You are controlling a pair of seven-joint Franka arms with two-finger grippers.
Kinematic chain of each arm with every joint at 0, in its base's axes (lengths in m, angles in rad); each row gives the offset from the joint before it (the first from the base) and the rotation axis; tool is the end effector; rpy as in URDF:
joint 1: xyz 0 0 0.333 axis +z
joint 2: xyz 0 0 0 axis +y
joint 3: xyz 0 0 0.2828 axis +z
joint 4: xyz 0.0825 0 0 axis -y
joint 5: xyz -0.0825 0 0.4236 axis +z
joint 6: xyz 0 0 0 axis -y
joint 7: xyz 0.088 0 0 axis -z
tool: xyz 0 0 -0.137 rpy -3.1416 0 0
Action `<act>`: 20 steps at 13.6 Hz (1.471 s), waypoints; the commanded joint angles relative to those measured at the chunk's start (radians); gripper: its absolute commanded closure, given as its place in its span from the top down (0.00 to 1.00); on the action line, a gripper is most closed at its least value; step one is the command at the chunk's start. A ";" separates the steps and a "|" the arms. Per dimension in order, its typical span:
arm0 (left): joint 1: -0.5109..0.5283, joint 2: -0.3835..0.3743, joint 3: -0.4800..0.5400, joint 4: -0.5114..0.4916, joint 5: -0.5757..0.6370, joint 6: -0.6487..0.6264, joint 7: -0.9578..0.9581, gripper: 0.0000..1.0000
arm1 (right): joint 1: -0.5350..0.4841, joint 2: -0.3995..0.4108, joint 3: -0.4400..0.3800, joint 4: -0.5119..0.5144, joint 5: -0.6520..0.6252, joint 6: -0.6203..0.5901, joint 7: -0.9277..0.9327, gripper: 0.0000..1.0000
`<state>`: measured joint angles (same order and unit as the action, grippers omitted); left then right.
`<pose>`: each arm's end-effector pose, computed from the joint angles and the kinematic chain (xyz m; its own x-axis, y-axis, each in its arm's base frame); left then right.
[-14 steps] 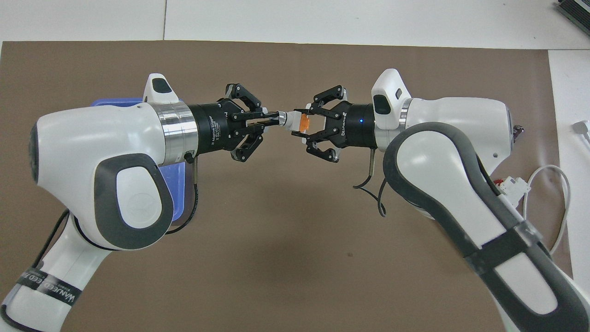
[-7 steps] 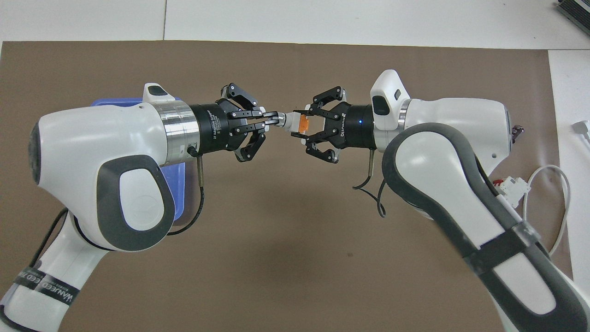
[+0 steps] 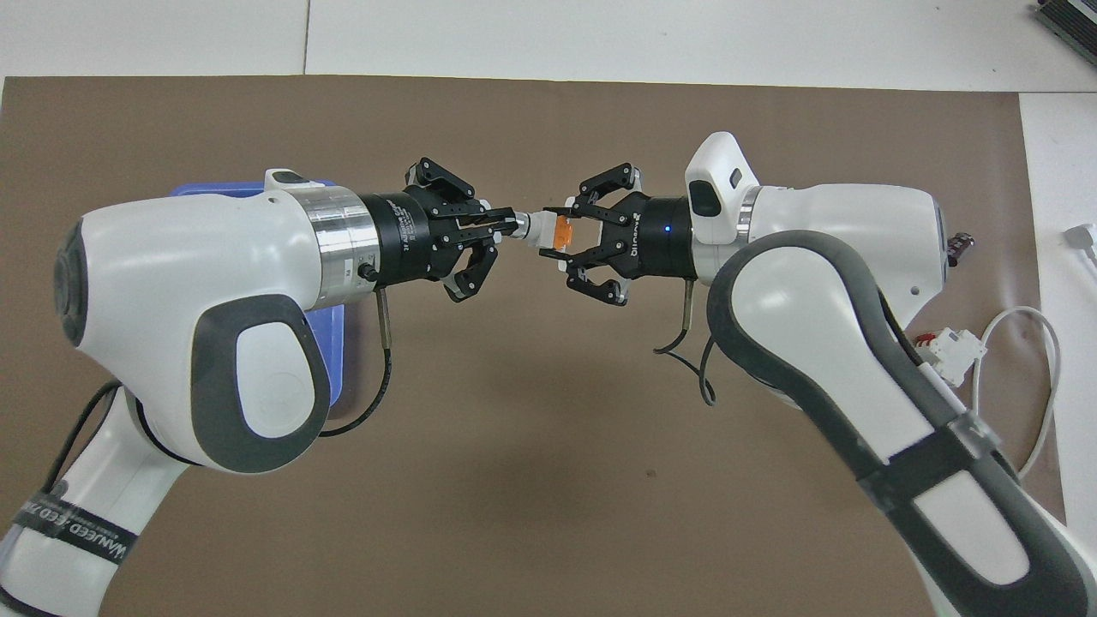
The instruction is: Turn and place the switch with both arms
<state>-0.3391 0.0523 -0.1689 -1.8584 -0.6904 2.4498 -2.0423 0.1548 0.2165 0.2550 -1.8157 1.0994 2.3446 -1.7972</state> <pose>0.5811 -0.3362 0.4801 -0.2594 0.6685 -0.6970 0.9209 0.3887 0.0300 0.6245 0.2987 0.3976 -0.0227 0.5763 0.8169 0.9828 -0.1369 0.1239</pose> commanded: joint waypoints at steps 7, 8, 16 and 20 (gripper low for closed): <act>0.000 0.014 0.019 0.018 0.072 0.070 -0.130 0.00 | -0.006 -0.042 0.006 -0.053 0.034 -0.018 -0.017 0.00; 0.000 0.012 0.019 0.018 0.072 0.070 -0.128 0.00 | -0.006 -0.042 0.007 -0.053 0.034 -0.019 -0.017 0.00; -0.001 0.014 0.019 0.018 0.077 0.078 -0.119 0.00 | -0.008 -0.049 0.006 -0.057 0.034 -0.011 -0.017 1.00; -0.003 0.012 0.017 0.013 0.135 0.078 -0.116 0.00 | -0.011 -0.058 0.006 -0.060 0.033 -0.011 -0.016 1.00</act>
<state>-0.3360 0.0558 -0.1587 -1.8557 -0.6057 2.5130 -2.1383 0.1550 0.2005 0.2561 -1.8313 1.1064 2.3412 -1.7972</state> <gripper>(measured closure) 0.907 0.000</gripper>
